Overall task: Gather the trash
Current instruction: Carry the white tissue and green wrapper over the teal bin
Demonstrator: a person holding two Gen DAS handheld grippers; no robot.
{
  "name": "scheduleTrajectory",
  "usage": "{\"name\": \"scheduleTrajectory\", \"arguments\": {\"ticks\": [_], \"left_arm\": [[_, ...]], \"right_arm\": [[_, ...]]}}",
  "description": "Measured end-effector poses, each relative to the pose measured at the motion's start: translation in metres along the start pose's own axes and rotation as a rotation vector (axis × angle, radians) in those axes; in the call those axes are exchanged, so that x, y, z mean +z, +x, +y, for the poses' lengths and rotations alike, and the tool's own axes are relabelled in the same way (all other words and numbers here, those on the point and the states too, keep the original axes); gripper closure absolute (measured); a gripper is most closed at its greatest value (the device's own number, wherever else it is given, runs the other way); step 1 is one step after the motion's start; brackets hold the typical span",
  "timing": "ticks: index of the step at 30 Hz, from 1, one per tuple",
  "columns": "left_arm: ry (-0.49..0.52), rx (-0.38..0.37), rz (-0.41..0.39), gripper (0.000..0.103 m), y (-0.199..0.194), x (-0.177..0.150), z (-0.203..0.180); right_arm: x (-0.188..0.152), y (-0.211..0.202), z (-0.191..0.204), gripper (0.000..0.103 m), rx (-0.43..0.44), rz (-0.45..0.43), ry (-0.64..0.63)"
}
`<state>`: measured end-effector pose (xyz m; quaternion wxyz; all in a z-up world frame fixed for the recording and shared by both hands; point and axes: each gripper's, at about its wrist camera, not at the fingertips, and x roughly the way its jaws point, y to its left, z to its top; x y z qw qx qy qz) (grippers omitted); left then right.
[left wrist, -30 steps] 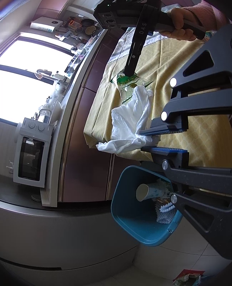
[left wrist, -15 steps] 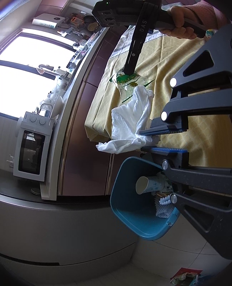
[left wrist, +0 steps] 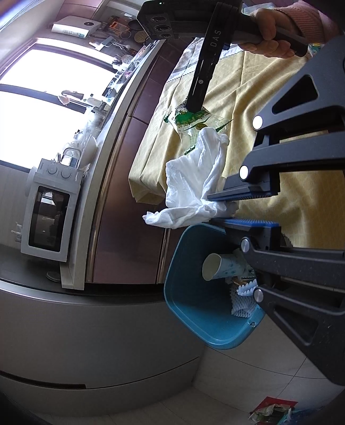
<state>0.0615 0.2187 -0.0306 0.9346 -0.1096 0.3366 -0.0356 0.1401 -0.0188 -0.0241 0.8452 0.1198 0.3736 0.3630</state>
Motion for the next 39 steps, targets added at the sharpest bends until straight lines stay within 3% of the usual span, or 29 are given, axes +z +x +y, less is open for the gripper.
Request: {"name": "scheduleTrajectory", "arguments": {"ticks": [39], "left_arm": [[-0.083,0.064,-0.019,0.090,-0.007,-0.001,0.042]], "right_arm": [[0.009,0.035,0.035,0.092,0.018,0.056,-0.076]]}}
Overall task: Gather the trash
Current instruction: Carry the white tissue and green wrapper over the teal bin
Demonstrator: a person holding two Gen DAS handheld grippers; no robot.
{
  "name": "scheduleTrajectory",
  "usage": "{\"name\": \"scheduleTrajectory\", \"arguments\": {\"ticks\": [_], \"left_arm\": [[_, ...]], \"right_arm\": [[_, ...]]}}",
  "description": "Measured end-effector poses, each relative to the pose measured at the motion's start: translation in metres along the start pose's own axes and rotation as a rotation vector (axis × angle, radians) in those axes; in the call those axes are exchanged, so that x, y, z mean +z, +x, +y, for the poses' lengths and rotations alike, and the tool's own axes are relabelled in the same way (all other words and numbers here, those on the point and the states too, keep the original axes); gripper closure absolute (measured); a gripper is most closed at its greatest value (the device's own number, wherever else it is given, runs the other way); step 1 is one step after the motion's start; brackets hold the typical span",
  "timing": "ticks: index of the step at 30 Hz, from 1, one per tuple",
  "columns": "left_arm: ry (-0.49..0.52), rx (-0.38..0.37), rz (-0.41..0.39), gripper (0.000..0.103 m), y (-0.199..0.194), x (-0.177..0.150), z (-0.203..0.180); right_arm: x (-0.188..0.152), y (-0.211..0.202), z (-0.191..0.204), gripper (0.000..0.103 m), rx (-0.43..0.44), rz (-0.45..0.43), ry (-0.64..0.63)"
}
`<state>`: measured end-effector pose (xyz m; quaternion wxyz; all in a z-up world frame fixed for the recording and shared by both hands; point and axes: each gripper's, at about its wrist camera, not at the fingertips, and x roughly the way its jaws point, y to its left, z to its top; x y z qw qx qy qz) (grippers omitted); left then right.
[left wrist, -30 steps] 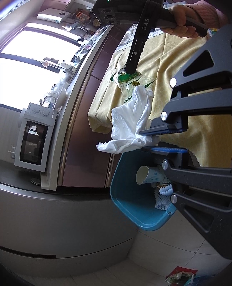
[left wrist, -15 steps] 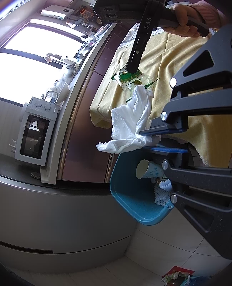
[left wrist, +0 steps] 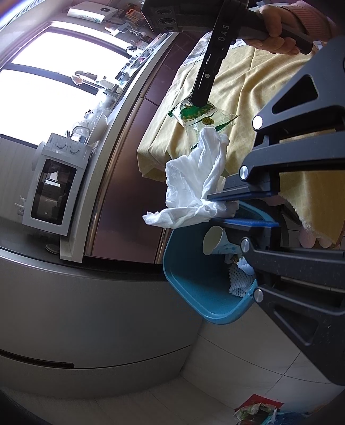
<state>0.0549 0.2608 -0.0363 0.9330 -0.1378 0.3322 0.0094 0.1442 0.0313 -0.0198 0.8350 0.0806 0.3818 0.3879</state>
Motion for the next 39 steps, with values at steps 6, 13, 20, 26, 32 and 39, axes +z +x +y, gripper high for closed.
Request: {"name": "scheduleTrajectory", "arguments": {"ticks": [6,13,20,26,32,39], "left_arm": [[-0.014,0.009,0.000,0.090,0.001,0.000,0.007],[-0.030,0.022,-0.002,0.090,0.002,-0.001,0.015],[-0.042,0.038,-0.002,0.090,0.003,-0.001,0.021],[-0.058,0.054,0.003,0.090,0.007,-0.001,0.028],[-0.076,0.071,0.011,0.090,0.013,-0.002,0.035],[-0.090,0.082,0.022,0.090,0.020,-0.004,0.041]], "right_arm": [[0.001,0.004,0.003,0.092,0.001,0.008,-0.010],[0.004,0.010,0.008,0.092,0.004,0.017,-0.024],[0.006,0.017,0.014,0.092,0.005,0.029,-0.037],[0.008,0.027,0.020,0.092,0.001,0.043,-0.051],[0.011,0.035,0.022,0.092,-0.004,0.059,-0.057],[0.012,0.045,0.025,0.092,-0.013,0.076,-0.060]]}}
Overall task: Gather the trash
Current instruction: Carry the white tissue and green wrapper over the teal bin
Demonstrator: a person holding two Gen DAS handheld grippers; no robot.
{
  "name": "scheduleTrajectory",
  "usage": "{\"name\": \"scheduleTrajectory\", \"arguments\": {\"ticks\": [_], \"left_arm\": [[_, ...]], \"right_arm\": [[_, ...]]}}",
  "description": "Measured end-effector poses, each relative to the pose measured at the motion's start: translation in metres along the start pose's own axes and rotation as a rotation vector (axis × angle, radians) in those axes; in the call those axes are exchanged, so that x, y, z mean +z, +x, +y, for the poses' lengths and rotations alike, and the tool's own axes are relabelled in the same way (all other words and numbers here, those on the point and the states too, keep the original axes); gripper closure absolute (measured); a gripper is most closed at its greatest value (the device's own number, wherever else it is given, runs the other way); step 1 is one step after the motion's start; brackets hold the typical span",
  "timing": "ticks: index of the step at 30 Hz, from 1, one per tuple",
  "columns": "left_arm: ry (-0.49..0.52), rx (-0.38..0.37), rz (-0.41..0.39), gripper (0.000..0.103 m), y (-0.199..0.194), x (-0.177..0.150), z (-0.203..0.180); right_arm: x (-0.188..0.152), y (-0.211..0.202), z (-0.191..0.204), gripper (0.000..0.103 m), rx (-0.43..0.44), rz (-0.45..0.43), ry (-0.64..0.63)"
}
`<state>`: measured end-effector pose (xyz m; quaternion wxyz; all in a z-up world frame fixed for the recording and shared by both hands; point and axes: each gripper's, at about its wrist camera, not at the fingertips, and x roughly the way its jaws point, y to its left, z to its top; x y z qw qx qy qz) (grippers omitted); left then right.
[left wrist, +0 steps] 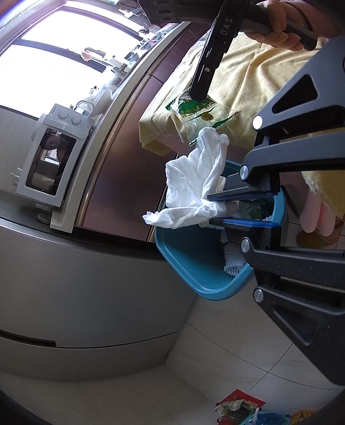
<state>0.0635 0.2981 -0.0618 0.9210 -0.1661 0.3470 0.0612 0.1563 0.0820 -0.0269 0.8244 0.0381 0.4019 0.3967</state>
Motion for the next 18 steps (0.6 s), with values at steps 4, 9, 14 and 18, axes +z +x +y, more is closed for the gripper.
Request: {"name": "scheduleTrajectory", "arguments": {"ticks": [4,9,14,18], "left_arm": [[-0.007,0.005,0.005,0.090,0.004,-0.001,0.001],[-0.020,0.013,0.016,0.090,0.011,-0.002,0.004],[-0.027,0.023,0.022,0.090,0.016,-0.004,0.007],[-0.033,0.031,0.031,0.090,0.022,-0.005,0.008]], "right_arm": [[0.001,0.006,0.001,0.092,-0.004,0.009,-0.003],[0.004,0.013,0.003,0.092,-0.012,0.020,-0.007],[0.005,0.021,0.006,0.092,-0.017,0.034,-0.013],[0.006,0.029,0.009,0.092,-0.023,0.050,-0.022]]}}
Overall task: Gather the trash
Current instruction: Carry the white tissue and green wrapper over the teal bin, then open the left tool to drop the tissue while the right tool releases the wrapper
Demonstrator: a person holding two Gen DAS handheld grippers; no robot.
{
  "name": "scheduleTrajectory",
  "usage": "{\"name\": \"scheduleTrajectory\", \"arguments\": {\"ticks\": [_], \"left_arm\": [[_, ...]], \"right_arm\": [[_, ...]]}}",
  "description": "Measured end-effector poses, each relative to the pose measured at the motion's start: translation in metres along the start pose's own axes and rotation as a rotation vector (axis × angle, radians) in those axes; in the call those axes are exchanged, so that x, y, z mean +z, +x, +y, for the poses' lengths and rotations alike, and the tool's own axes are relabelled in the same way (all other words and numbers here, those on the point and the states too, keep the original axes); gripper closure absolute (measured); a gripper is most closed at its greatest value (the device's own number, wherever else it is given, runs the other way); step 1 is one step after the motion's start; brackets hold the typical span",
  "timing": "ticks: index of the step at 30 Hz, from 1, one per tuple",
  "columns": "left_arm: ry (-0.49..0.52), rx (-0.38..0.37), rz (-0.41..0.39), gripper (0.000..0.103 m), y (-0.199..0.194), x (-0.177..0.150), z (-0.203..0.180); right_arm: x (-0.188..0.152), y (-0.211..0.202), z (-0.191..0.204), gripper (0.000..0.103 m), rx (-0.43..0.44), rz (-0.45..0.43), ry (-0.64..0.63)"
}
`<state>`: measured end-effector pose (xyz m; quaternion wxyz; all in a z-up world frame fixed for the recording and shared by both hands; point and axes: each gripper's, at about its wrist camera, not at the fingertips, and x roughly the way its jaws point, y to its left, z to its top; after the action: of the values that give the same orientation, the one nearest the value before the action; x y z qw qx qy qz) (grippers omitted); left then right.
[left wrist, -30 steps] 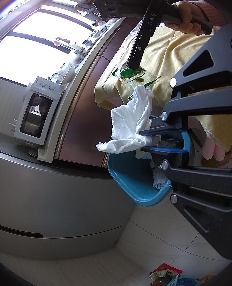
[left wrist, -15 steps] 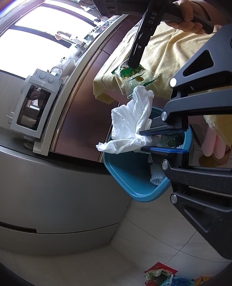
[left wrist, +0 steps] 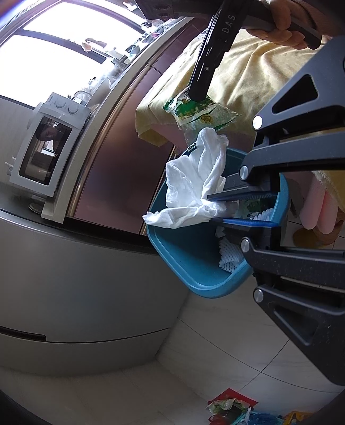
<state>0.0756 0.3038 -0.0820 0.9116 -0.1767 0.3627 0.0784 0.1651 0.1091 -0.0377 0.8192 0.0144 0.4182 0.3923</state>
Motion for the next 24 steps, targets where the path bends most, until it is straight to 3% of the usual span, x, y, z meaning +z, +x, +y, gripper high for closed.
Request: {"name": "scheduleTrajectory", "arguments": {"ticks": [24], "left_arm": [[-0.020,0.072,0.066,0.090,0.045,-0.006,0.012]], "right_arm": [[0.008,0.056,0.015,0.089,-0.076,0.130,-0.048]]}}
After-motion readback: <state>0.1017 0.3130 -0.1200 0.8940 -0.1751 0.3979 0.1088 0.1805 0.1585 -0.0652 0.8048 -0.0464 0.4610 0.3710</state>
